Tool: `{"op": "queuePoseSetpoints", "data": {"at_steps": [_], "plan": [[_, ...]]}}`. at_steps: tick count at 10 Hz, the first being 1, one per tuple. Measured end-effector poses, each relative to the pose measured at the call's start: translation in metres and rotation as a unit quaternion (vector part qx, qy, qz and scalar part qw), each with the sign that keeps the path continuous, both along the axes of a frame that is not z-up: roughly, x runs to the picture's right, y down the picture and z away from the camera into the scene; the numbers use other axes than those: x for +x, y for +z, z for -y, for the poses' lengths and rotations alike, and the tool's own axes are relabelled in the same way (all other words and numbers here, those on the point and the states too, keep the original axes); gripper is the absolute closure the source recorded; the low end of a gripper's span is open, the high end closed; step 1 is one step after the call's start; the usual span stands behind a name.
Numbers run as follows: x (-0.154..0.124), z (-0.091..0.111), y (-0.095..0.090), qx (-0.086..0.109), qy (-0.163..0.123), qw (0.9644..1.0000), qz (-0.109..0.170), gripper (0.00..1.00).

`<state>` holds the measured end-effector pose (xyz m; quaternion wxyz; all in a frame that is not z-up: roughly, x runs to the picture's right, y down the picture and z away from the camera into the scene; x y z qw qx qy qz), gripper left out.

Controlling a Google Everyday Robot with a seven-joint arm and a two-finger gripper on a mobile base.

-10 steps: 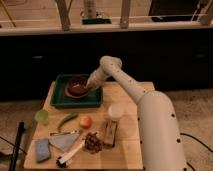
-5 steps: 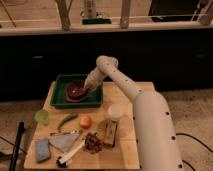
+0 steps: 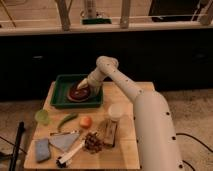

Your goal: Stack bowls into tray

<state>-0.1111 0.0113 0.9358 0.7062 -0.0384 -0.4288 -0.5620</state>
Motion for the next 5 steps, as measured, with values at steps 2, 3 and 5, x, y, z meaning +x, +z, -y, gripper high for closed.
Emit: {"op": "queuePoseSetpoints", "data": {"at_steps": [2, 3, 5], "plan": [[0.005, 0.011, -0.008, 0.008, 0.014, 0.9998, 0.006, 0.20], [0.004, 0.015, -0.011, 0.012, 0.017, 0.9998, 0.007, 0.20], [0.000, 0.024, -0.018, 0.021, 0.027, 0.9994, 0.002, 0.20]]}}
